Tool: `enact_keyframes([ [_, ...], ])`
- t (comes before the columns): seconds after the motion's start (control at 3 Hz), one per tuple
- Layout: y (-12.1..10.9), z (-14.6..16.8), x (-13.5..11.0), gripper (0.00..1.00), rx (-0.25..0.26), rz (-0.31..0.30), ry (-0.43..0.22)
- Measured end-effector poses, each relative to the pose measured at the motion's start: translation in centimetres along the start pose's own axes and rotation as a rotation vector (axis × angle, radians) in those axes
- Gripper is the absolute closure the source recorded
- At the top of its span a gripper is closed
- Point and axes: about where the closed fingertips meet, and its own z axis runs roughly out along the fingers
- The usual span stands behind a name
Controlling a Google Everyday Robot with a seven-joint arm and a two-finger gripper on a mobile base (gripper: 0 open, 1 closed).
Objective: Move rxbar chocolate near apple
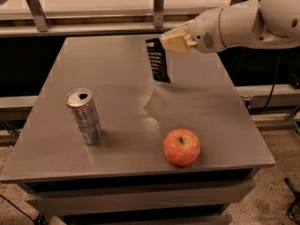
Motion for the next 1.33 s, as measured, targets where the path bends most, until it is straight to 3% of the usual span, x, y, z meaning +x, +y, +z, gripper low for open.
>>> enact_keyframes([
  [0.33, 0.8, -5.5, 0.9, 1.00, -0.029, -0.006, 0.009],
  [0.67, 0.9, -5.5, 0.8, 1.00, -0.031, -0.006, 0.008],
  [1.33, 5.7, -7.3, 0.2, 1.00, -0.168, -0.020, -0.065],
])
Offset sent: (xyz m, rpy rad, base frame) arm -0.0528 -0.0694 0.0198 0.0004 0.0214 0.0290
